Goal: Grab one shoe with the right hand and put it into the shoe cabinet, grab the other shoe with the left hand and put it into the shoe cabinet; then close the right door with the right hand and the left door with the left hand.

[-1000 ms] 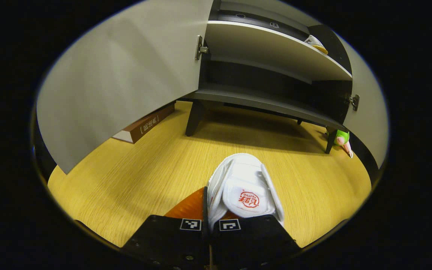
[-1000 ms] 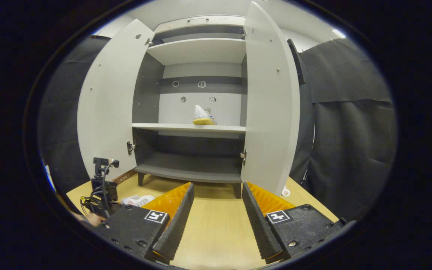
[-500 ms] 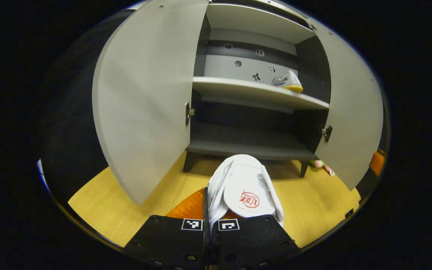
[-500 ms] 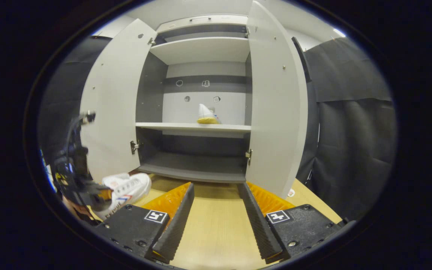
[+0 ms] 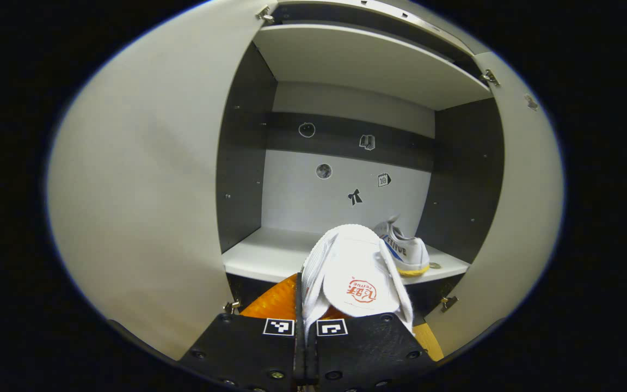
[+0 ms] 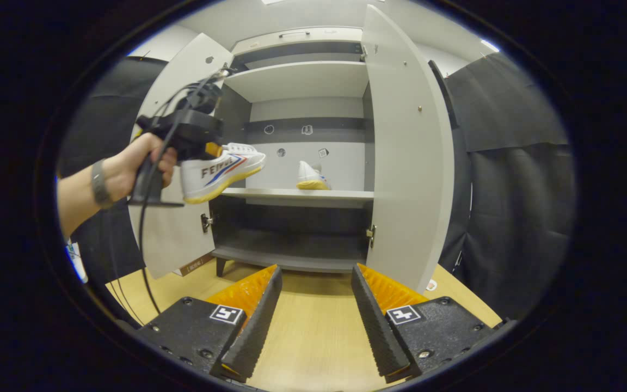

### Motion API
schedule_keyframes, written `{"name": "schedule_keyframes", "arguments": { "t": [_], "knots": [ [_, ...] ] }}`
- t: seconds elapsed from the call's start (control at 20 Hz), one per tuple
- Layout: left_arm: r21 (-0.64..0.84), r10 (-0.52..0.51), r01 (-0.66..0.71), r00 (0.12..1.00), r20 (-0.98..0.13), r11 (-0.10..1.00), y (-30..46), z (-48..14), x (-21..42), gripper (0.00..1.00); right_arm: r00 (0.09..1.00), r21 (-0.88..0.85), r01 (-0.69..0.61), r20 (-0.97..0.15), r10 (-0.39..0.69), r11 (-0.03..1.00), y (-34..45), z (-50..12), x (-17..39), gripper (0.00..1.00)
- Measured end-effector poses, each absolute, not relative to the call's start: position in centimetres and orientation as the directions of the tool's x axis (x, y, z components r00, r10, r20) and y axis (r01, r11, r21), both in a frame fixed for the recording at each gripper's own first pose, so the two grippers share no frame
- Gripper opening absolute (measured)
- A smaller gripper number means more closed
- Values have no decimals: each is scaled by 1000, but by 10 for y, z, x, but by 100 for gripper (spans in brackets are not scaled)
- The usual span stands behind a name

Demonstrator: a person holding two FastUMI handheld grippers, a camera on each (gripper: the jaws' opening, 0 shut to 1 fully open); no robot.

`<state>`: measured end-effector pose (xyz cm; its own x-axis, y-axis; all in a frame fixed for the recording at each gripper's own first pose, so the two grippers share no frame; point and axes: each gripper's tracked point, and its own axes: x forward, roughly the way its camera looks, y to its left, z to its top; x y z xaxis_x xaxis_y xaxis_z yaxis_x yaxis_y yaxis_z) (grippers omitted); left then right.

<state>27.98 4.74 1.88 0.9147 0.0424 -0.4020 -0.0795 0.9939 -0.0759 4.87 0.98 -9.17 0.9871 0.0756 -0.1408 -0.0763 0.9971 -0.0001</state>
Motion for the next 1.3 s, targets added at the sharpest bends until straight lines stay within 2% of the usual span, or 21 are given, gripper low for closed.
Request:
{"name": "schedule_keyframes", "arguments": {
  "t": [0.2, 0.4, 0.7, 0.85, 1.0, 1.05, 1.1, 1.15, 1.2, 1.3],
  "knots": [
    [-73, 48, -111, 811, -583, 991, 43, -13, 347, 1, 990, 4, -51, -135, 51, 999, -2, -88, 46, 82],
    [-25, 103, -159, 745, -658, 987, 54, -41, 390, 1, 989, 5, -28, -143, 28, 1000, -12, -88, 44, 82],
    [-18, 94, -167, 641, -762, 986, 55, -61, 399, 1, 986, 18, -26, -163, 29, 999, -13, -100, 44, 82],
    [-36, 65, -146, 629, -775, 989, 49, -57, 399, 5, 983, 26, -41, -178, 45, 999, -8, -105, 46, 82],
    [-65, 31, -123, 652, -758, 990, 45, -44, 394, 28, 984, 14, -49, -173, 51, 999, -7, -103, 46, 82],
    [-72, 24, -118, 659, -752, 990, 46, -37, 390, 29, 983, 15, -54, -173, 56, 998, -6, -103, 47, 82],
    [-76, 21, -117, 662, -749, 990, 46, -30, 384, 44, 983, 16, -57, -174, 59, 998, -5, -103, 47, 82],
    [-85, 12, -112, 670, -742, 990, 46, -22, 378, 37, 982, 18, -63, -175, 65, 998, -4, -102, 47, 82],
    [-97, -5, -96, 686, -727, 991, 44, -15, 373, 62, 982, 19, -66, -173, 68, 998, -3, -102, 48, 82],
    [-94, -8, -76, 734, -679, 993, 47, 14, 359, 67, 981, 19, -76, -175, 78, 997, -1, -103, 47, 82]
  ]
}}
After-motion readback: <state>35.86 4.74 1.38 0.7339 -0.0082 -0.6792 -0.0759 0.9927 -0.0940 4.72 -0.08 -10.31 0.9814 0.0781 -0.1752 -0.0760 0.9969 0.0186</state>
